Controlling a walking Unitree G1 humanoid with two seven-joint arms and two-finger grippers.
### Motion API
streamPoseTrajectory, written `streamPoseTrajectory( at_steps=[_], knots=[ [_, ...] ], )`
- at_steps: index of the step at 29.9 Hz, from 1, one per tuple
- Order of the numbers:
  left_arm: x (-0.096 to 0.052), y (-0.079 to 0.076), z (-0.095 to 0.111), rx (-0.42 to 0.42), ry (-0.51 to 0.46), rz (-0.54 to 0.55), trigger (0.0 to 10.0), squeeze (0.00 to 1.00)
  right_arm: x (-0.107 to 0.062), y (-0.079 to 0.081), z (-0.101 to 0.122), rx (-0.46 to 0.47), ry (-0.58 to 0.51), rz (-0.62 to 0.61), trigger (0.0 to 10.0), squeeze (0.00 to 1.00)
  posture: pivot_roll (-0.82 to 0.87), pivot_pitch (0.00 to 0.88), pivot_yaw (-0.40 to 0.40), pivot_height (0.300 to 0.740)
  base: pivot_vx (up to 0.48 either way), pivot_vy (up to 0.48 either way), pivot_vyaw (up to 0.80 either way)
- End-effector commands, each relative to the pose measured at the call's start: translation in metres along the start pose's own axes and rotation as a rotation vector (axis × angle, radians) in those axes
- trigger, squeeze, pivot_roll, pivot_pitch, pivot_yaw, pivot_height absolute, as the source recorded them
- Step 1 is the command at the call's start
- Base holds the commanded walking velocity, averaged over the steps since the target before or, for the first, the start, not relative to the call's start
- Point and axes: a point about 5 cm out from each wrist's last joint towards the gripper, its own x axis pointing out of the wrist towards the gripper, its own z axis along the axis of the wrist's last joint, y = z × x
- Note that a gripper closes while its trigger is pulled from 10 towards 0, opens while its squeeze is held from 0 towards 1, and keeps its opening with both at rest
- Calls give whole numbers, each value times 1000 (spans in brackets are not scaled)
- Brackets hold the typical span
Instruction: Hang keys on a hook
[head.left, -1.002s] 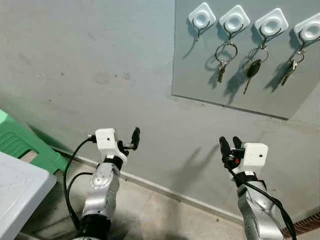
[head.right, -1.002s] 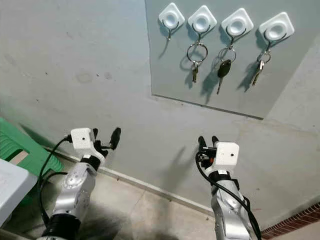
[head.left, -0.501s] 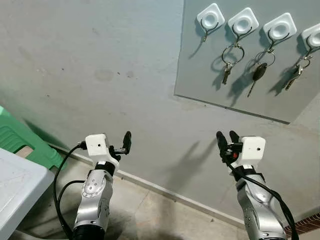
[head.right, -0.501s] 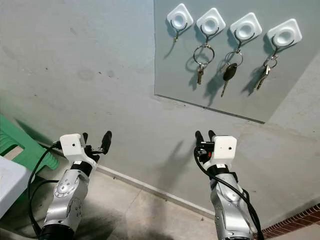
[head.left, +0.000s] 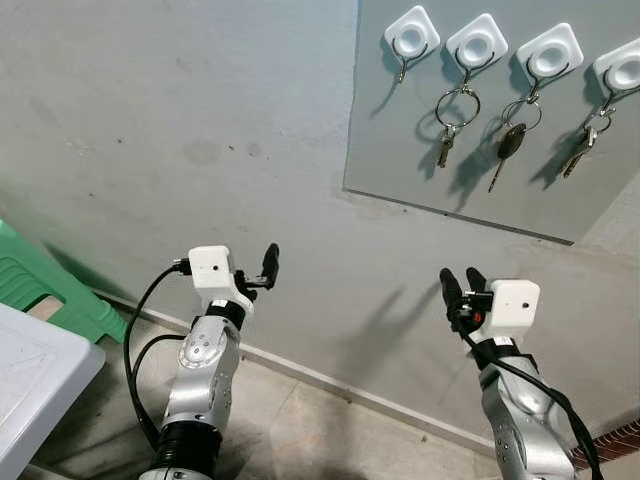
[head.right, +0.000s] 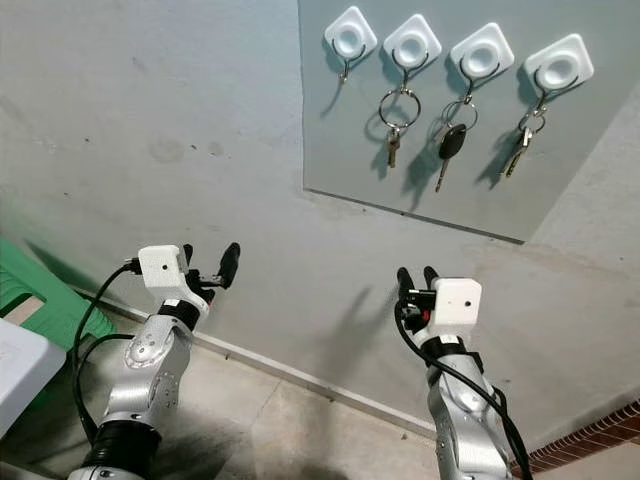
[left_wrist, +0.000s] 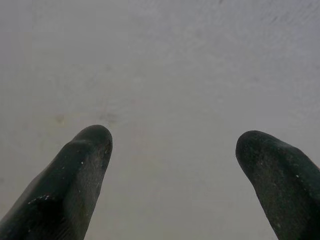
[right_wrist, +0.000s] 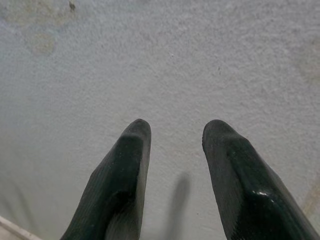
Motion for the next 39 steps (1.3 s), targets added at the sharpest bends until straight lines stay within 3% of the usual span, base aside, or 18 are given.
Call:
streamPoseTrajectory(
  at_steps=[1, 6, 14, 28, 39],
  knots=[
    [1, -2, 3, 5, -9, -10, 10000, 0, 4, 0, 3, -8, -17, -10, 10000, 0, -101, 49, 32, 740, 0, 0, 0],
    [1, -5, 4, 8, -9, -27, 10000, 0, 6, -1, 4, -6, -21, -21, 10000, 0, -91, 38, 43, 740, 0, 0, 0],
    [1, 8, 6, 33, -14, -8, 10000, 0, 13, 4, 1, -1, -14, -23, 10000, 0, -77, 18, 40, 740, 0, 0, 0],
    [8, 6, 14, 34, -38, -16, 10000, 0, 18, 4, 3, -34, -23, -18, 10000, 0, -72, 8, 40, 740, 0, 0, 0],
    [-2, -2, 17, 75, -65, -69, 10000, 0, 17, 4, 6, -66, -29, 16, 10000, 0, -56, 14, 25, 740, 0, 0, 735]
  ],
)
